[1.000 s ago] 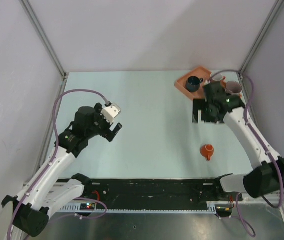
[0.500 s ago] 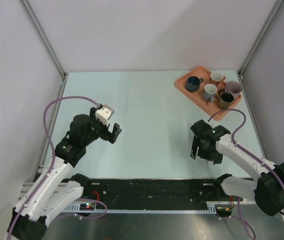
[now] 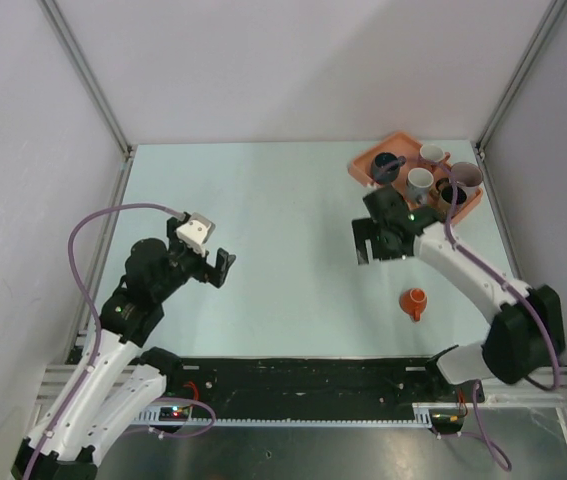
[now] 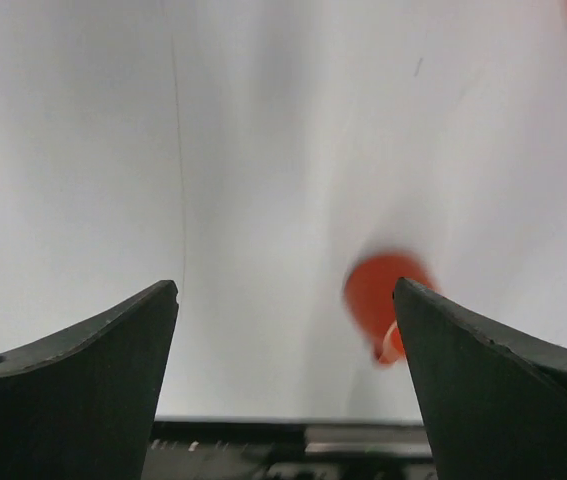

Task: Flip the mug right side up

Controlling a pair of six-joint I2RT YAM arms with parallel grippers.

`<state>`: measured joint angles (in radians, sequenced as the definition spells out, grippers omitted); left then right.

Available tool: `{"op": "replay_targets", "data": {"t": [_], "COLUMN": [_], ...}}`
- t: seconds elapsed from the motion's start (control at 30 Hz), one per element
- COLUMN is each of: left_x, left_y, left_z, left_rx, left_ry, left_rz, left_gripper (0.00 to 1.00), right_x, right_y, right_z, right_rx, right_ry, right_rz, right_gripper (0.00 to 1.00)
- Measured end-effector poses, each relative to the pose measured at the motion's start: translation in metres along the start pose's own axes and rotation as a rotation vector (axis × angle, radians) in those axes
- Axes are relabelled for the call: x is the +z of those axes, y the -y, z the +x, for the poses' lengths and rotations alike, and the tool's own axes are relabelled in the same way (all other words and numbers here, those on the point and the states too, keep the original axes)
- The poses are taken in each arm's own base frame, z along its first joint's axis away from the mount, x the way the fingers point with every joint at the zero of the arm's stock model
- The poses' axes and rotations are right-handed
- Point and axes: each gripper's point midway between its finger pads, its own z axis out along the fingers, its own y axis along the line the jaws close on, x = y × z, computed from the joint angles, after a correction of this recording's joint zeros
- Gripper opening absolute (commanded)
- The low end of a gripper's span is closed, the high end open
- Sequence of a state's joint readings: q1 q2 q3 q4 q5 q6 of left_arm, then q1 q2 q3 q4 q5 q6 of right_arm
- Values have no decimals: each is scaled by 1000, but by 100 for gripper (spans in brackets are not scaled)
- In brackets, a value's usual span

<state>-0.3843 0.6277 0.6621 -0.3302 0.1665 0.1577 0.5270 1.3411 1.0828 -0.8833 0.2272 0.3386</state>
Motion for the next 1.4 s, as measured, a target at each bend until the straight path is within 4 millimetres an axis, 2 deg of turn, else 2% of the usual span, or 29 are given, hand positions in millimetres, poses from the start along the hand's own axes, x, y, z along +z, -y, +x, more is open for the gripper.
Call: {"op": "replay_targets", "data": {"t": [0.1, 0.23, 0.4, 0.53, 0.63, 0.73, 0.87, 1.0, 1.07, 1.2, 1.4], "left_x": [-3, -5, -6, -3, -1, 3, 5, 7, 8, 11, 10], "left_y": [-6, -15, -28, -37, -43, -50, -57, -62, -63, -66, -68], "left_z": [-2, -2, 2, 12, 18, 21, 17, 14, 15, 15, 14], "left_rx": [-4, -11, -26, -36, -41, -43, -24, -6, -1, 13, 36], "left_ry": [11, 14, -1, -42, -77, -106, -112, -120, -127, -138, -138], "left_rz": [-23, -57, -104, -128, -141, -154, -166, -169, -170, -169, -170], "left_gripper": [98, 98, 98, 98, 98, 98, 98, 98, 98, 98, 98], "right_x": [17, 62, 125, 158, 173, 179, 190, 200, 202, 201, 193], "right_y": [8, 31, 62, 77, 79, 82, 90, 105, 110, 106, 96], "right_z": [-50, -102, -142, -161, -170, -173, -180, -178, -177, -177, -169], "right_rx": [-119, -250, -369, -466, -536, -563, -570, -566, -570, -619, -724], "right_ry": [33, 19, -35, -38, -21, -16, 2, -10, -11, -9, 25], "right_rz": [30, 88, 132, 153, 150, 134, 102, 70, 56, 29, 42], "right_gripper": [87, 78, 74, 72, 70, 67, 65, 53, 42, 24, 15]}}
